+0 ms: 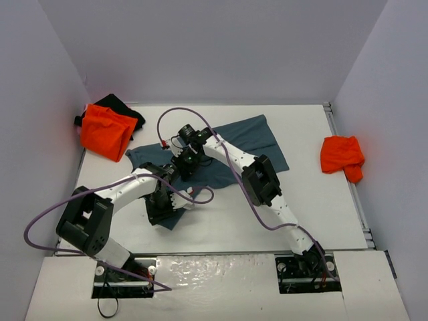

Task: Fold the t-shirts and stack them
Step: Grap the side of the flattened tshirt closest away from the robot with both arms

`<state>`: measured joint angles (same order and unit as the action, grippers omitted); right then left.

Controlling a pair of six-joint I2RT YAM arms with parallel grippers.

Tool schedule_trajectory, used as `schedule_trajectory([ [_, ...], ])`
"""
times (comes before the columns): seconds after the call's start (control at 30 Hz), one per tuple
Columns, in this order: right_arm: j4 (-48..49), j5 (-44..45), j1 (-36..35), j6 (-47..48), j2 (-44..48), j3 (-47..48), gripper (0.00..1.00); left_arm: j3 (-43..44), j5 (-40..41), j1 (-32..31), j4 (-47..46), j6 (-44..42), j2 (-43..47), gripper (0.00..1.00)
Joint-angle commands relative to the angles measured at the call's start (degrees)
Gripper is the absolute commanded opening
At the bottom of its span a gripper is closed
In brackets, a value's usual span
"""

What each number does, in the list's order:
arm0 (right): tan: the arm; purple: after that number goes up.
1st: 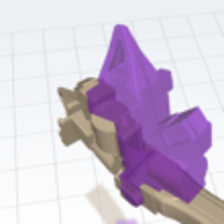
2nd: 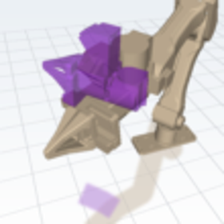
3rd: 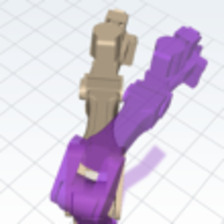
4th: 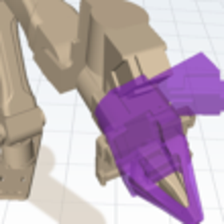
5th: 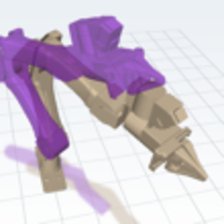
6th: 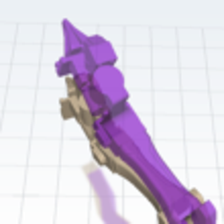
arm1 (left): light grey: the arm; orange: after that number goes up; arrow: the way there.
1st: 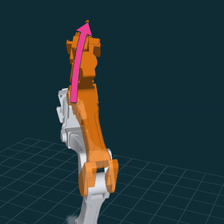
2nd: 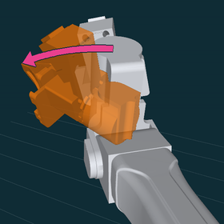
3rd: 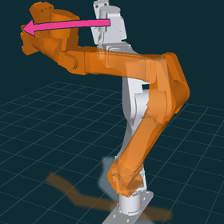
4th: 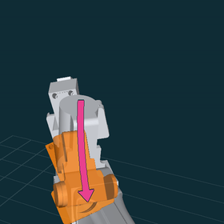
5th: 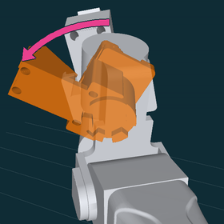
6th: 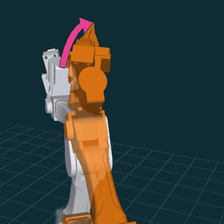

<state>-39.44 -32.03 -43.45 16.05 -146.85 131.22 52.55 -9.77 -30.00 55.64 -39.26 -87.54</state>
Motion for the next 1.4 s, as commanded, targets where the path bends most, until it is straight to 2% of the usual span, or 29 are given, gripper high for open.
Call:
schedule_trajectory([
  [0.0, -1.99, 1.85, 1.77, 0.57, 0.78, -1.5, 0.13, 0.2, 5.05, -0.06, -3.29, -2.46, -1.2, 0.38],
  [0.43, -1.95, 1.18, 2.49, 0.33, 0.69, -1.76, 0.14, -0.67, 6.25, -0.06, -7.96, -3.28, -7.02, 0.35],
  [0.47, -1.95, 1.18, 2.49, 0.21, 0.69, -1.76, 0.14, -0.61, 6.25, -0.06, -8.08, -3.28, -7.2, 0.33],
  [0.57, -1.95, 1.59, 2.49, 0.29, 0.77, -1.7, 0.14, -0.09, 5.9, -0.15, -8.0, -3.28, -7.67, 0.2],
  [0.67, -1.95, 1.62, 2.49, 0.12, 0.63, -1.35, 0.14, 1.29, 2.98, -0.24, -5.52, -3.1, -7.94, 0.03],
  [0.87, -1.89, 2.23, 2.4, -0.58, -0.45, -0.56, 0.13, 2.04, 0.32, -1.39, -2.21, -2.56, -4.23, 0.0],
  [0.97, -1.91, 2.41, 2.4, -0.89, -0.97, -0.1, 0.13, 3.68, -0.77, -4.19, 1.42, -1.1, -1.29, 0.0],
  [1.17, -1.95, 2.33, 2.21, -1.55, -2.06, 1.25, 0.13, 10.98, -5.36, -10.95, 10.86, 2.75, 2.49, 0.0],
  [1.27, -2.0, 2.63, 1.7, -1.64, -2.83, 1.71, 0.13, 19.96, -11.51, -14.07, 18.1, 4.36, 3.34, 0.0],
  [1.37, -2.04, 2.88, 1.37, -1.71, -3.28, 1.95, 0.12, 27.24, -16.25, -13.88, 23.47, 3.07, 1.44, 0.0],
])
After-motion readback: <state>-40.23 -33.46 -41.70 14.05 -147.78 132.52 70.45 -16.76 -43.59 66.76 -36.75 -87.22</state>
